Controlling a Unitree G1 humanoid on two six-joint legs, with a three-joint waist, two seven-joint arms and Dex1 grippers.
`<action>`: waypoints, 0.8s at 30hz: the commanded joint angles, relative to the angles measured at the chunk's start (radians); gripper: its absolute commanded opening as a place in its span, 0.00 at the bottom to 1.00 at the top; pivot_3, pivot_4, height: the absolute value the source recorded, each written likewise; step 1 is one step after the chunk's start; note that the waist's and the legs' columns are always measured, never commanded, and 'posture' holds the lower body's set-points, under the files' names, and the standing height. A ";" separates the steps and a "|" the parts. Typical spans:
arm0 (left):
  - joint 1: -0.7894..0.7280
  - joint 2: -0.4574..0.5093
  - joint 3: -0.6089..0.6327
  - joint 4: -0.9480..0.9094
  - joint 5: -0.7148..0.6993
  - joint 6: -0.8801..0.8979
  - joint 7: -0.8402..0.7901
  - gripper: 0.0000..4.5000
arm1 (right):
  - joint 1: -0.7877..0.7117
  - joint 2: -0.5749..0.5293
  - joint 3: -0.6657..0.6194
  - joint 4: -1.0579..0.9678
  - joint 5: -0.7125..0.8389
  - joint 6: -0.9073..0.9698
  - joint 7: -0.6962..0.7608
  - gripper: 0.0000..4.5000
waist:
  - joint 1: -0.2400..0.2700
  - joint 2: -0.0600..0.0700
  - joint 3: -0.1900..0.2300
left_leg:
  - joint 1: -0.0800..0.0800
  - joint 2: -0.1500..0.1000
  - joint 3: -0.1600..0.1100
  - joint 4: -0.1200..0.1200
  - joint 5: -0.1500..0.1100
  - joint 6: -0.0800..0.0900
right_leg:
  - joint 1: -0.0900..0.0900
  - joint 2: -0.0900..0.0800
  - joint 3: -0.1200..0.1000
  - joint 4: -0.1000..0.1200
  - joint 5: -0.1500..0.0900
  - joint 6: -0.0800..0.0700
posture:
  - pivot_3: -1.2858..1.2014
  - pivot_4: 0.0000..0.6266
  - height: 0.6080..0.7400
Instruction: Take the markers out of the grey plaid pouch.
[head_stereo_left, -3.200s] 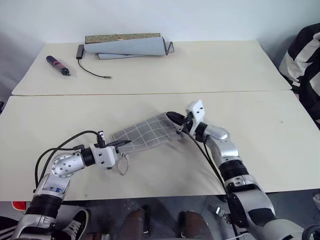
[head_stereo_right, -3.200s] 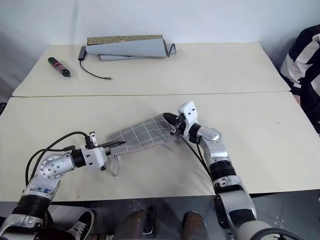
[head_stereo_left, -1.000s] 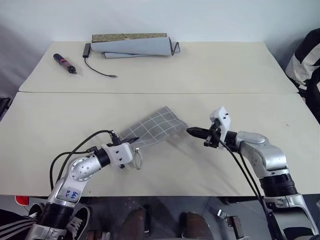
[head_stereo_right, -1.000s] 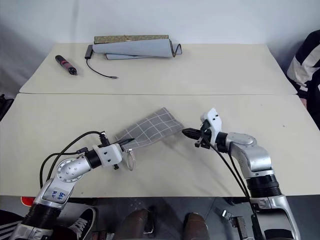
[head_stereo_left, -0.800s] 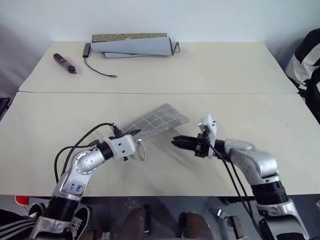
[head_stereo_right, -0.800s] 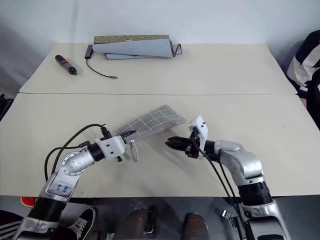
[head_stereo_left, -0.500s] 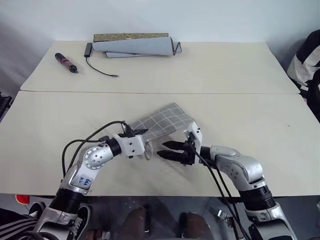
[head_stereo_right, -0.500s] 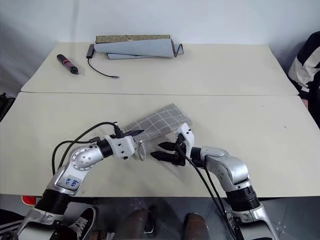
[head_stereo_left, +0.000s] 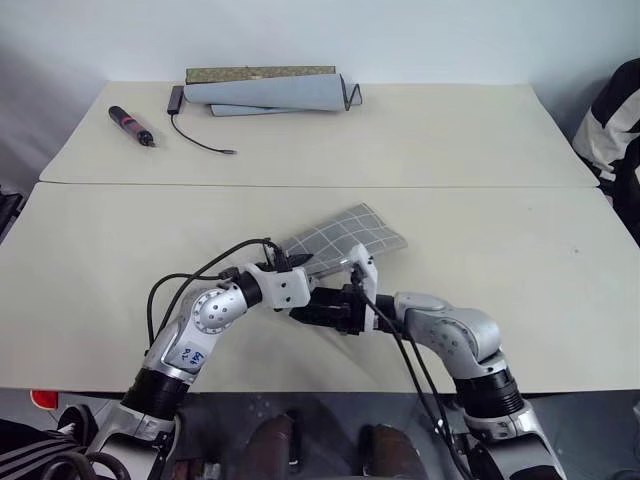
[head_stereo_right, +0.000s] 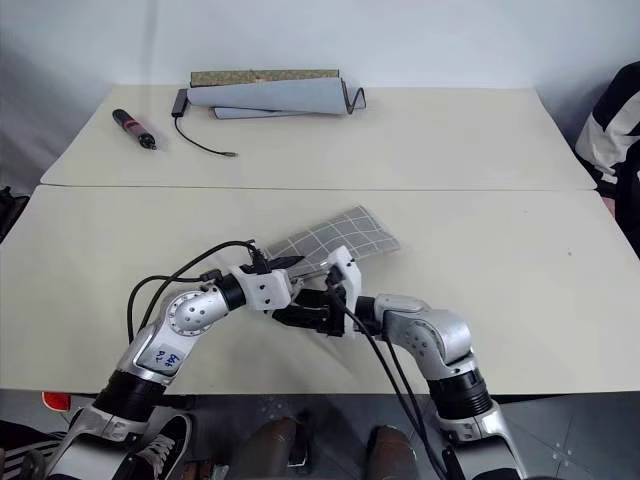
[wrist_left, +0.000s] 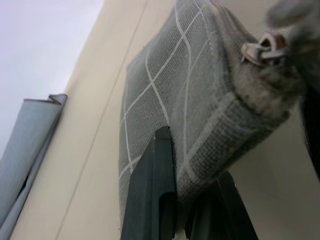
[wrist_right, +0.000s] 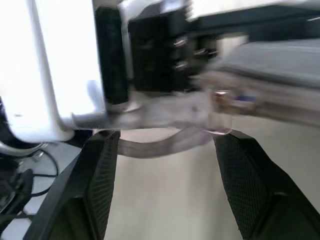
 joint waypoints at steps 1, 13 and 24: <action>-0.005 -0.001 0.005 -0.036 -0.001 0.002 0.010 0.00 | 0.003 -0.019 -0.015 -0.014 0.014 -0.009 0.012 0.67 | 0.000 0.000 0.000 | 0.000 0.000 0.000 0.000 0.000 0.000 | 0.000 0.000 0.000 0.000 0.000 0.000 | 0.52 0.24 1.00; 0.013 0.027 0.017 -0.053 -0.099 -0.014 -0.062 0.00 | 0.033 -0.208 -0.057 0.015 -0.015 -0.094 0.127 0.67 | -0.002 0.000 0.000 | 0.000 0.000 0.001 0.001 0.000 0.000 | 0.001 0.000 0.000 -0.004 0.000 0.000 | 0.52 0.24 1.00; -0.016 0.024 0.001 -0.007 -0.078 -0.053 -0.062 0.00 | 0.056 -0.093 -0.055 -0.043 0.060 -0.005 0.062 0.67 | 0.002 0.000 0.000 | 0.000 0.001 0.000 0.001 0.000 0.000 | 0.001 0.000 -0.001 -0.002 0.000 0.000 | 0.52 0.24 1.00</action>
